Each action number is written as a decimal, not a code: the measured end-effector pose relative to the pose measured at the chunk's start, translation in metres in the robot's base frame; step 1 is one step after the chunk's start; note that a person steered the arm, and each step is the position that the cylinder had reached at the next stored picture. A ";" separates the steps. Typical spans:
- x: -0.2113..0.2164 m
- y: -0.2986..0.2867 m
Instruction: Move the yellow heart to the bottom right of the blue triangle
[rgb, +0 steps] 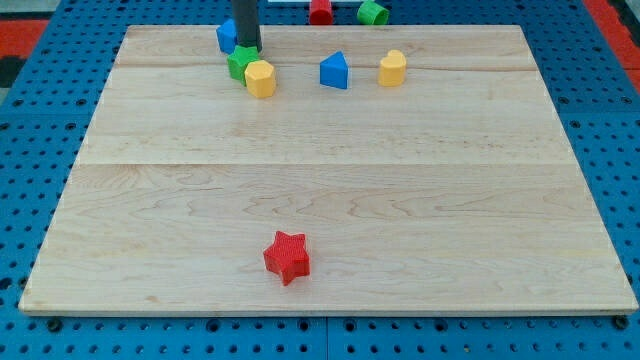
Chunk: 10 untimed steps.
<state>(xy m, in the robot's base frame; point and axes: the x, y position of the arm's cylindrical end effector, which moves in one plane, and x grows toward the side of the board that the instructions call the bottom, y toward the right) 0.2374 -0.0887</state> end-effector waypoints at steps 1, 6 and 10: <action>0.002 0.039; 0.118 -0.036; 0.078 0.238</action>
<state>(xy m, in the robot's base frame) 0.3154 0.1495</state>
